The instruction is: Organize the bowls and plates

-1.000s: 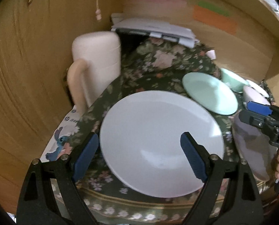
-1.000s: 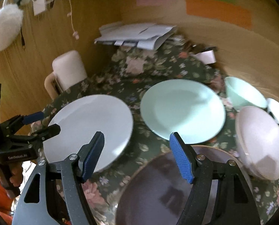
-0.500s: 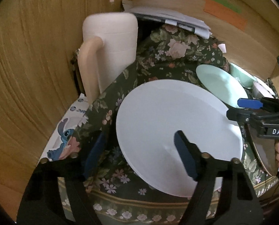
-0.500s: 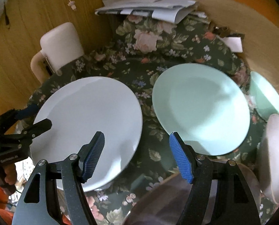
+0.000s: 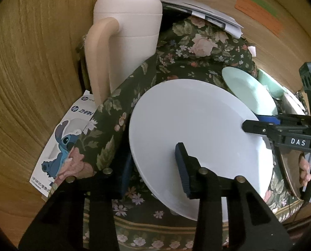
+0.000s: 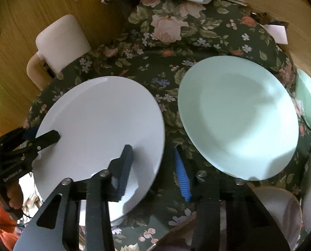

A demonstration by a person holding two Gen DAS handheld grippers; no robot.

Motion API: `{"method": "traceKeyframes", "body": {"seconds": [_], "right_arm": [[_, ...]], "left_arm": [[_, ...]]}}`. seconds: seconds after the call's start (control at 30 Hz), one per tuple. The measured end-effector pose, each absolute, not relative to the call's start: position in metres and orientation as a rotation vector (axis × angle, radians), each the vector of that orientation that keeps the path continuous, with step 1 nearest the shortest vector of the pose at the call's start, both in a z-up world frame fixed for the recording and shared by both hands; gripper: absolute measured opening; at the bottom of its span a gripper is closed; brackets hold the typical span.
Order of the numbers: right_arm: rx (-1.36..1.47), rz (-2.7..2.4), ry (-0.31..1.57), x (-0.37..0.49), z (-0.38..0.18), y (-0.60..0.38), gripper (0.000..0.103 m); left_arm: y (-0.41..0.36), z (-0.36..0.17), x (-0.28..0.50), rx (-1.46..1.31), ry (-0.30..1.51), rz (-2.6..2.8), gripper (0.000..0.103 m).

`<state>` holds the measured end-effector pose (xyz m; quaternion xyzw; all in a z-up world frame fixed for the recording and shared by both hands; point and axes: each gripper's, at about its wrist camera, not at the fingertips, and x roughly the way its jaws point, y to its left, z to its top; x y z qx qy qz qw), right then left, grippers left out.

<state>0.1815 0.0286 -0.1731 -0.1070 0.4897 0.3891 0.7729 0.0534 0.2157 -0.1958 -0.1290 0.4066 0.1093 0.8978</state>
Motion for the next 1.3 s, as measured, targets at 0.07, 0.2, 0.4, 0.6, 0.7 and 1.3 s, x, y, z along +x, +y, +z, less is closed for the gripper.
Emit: {"method": "traceKeyframes", "body": {"seconds": [0.07,0.2,0.4,0.6,0.7,1.3], "right_arm": [[-0.233,0.854,1.061,0.181,-0.174,0.031,0.032],[-0.237,0.856,1.052,0.179,-0.176,0.034,0.031],[-0.239,0.839,1.018,0.175,-0.173,0.031,0.031],[-0.215,0.825,0.974,0.17,-0.166,0.021,0.031],[-0.2,0.821,0.96,0.168,-0.162,0.015,0.031],[-0.118,0.759,0.886,0.162,-0.134,-0.036,0.031]], "left_arm": [[0.216,-0.196,0.054,-0.267,0.843,0.226,0.04],[0.212,-0.195,0.054,-0.239,0.833,0.229,0.04],[0.213,-0.194,0.055,-0.275,0.826,0.231,0.04],[0.211,-0.186,0.057,-0.3,0.815,0.225,0.04],[0.208,-0.179,0.057,-0.299,0.798,0.219,0.04],[0.167,-0.149,0.061,-0.26,0.737,0.157,0.04]]}}
